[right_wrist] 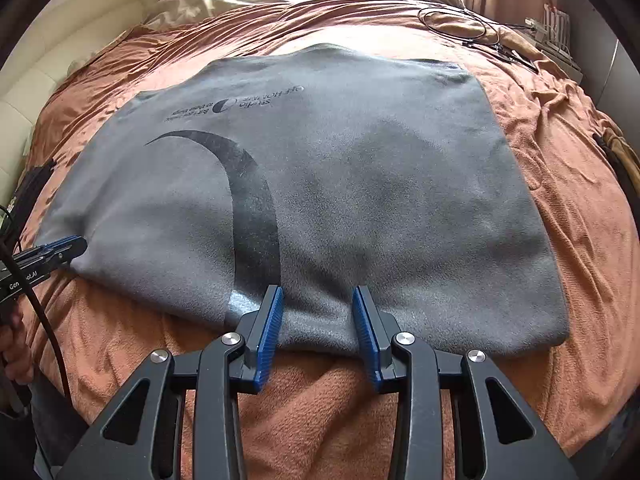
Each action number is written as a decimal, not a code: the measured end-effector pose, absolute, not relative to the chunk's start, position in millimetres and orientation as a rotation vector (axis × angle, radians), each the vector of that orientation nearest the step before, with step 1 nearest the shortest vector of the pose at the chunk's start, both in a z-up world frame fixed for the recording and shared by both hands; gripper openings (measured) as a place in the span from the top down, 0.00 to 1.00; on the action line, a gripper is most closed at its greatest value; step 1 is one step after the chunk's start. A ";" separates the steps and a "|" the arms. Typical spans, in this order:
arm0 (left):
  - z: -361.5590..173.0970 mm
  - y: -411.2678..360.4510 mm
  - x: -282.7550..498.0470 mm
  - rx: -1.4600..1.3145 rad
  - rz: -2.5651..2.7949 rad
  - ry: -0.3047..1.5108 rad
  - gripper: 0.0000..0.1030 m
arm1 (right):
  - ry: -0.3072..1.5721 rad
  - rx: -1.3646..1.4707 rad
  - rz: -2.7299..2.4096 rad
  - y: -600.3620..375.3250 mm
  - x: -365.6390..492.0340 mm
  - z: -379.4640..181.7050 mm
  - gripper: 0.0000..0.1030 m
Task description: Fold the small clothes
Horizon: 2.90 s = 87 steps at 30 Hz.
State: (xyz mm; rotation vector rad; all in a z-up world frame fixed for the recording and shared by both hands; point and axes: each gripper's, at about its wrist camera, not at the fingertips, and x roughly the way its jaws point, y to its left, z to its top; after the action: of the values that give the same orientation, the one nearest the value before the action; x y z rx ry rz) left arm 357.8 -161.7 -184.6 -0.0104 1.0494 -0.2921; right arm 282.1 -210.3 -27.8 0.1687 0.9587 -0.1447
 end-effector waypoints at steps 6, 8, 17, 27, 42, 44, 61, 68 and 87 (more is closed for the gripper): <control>-165.4 -132.7 356.9 -0.075 -0.279 1.032 0.81 | 0.896 0.166 -0.068 -189.1 283.2 0.5 0.67; -161.0 -117.5 358.1 -0.098 -0.260 1.024 0.81 | 0.898 0.152 -0.035 -176.5 291.3 1.6 0.67; -162.4 -39.5 356.1 -0.215 -0.136 1.040 0.81 | 0.942 0.147 0.079 -139.0 331.3 -13.4 0.67; -157.6 12.8 353.9 -0.414 -0.120 1.035 0.73 | 1.001 0.065 0.188 -102.4 373.1 -26.8 0.67; -184.8 11.6 353.1 -0.607 -0.210 1.093 0.51 | 0.990 0.082 0.103 -113.4 380.9 -45.9 0.71; -183.8 9.1 352.1 -0.595 -0.216 1.092 0.51 | 0.990 0.081 0.115 -111.9 374.7 -46.7 0.71; -194.0 18.8 358.8 -0.699 -0.103 1.014 0.70 | 0.980 0.121 0.110 -145.9 386.7 -25.9 0.87; -194.0 23.8 351.6 -0.704 -0.078 1.004 0.83 | 0.985 0.175 0.057 -162.5 418.7 -29.0 0.87; -197.2 17.6 352.1 -0.691 -0.030 1.013 0.85 | 1.009 0.211 -0.004 -192.1 537.8 -37.5 0.87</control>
State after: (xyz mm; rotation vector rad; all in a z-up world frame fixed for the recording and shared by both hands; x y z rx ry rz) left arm 352.1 17.6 -197.2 -0.6907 1.0129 -0.0303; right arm 537.8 -192.1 -37.5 0.2113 1.0088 -0.0041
